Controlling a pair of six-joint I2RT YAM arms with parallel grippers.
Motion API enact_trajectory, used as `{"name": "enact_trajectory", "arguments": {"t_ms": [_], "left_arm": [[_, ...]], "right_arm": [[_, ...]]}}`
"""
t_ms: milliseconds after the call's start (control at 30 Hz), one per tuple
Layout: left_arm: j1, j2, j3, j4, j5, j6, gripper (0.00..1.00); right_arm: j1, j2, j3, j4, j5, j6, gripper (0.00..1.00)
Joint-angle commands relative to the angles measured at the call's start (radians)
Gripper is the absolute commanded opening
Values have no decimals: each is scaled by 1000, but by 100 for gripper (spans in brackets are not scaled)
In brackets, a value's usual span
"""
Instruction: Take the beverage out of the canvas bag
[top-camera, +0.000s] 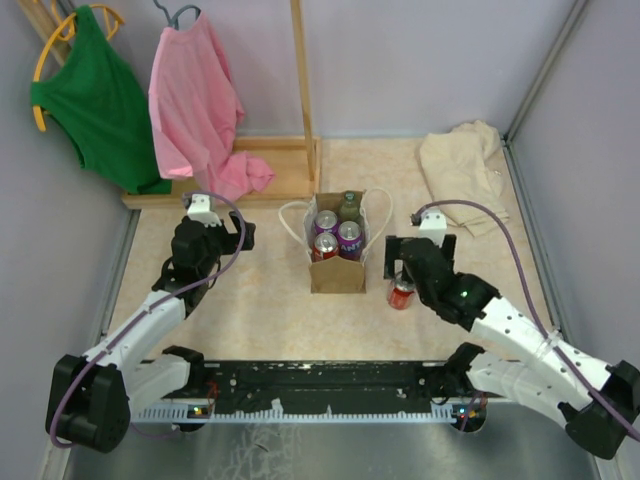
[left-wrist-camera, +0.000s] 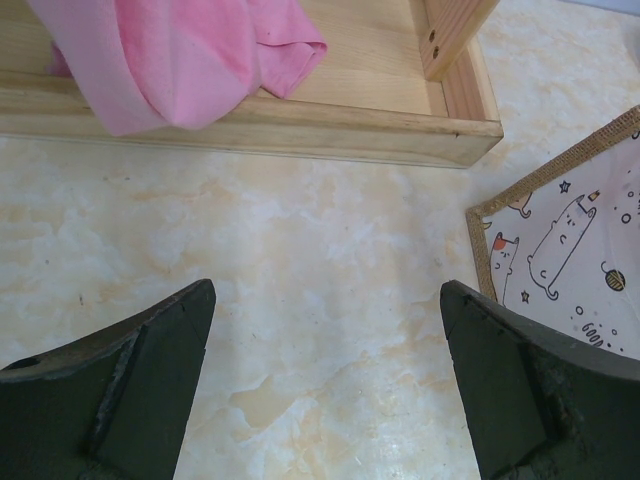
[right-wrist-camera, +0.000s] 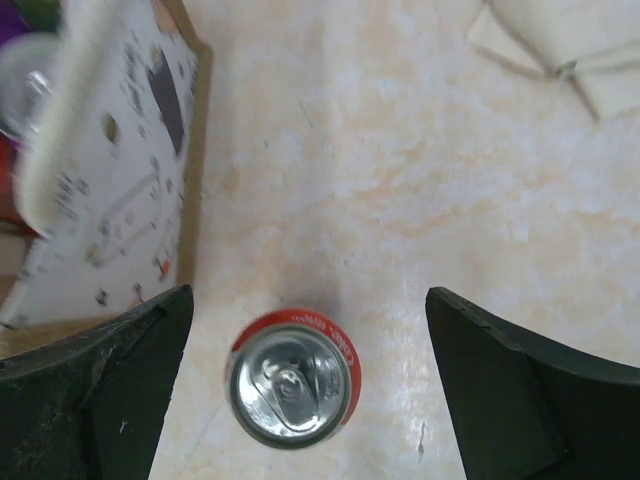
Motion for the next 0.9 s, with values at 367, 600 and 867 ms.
{"name": "enact_trajectory", "arguments": {"t_ms": [367, 600, 867], "left_arm": [[-6, -12, 38, 21, -5, -13, 100], [-6, -21, 33, 17, -12, -16, 100], [-6, -27, 27, 9, -26, -12, 100]], "right_arm": [[10, 104, 410, 405, -30, -411, 99], [10, 372, 645, 226, -111, -464, 89], [10, 548, 683, 173, -280, -467, 78]]}}
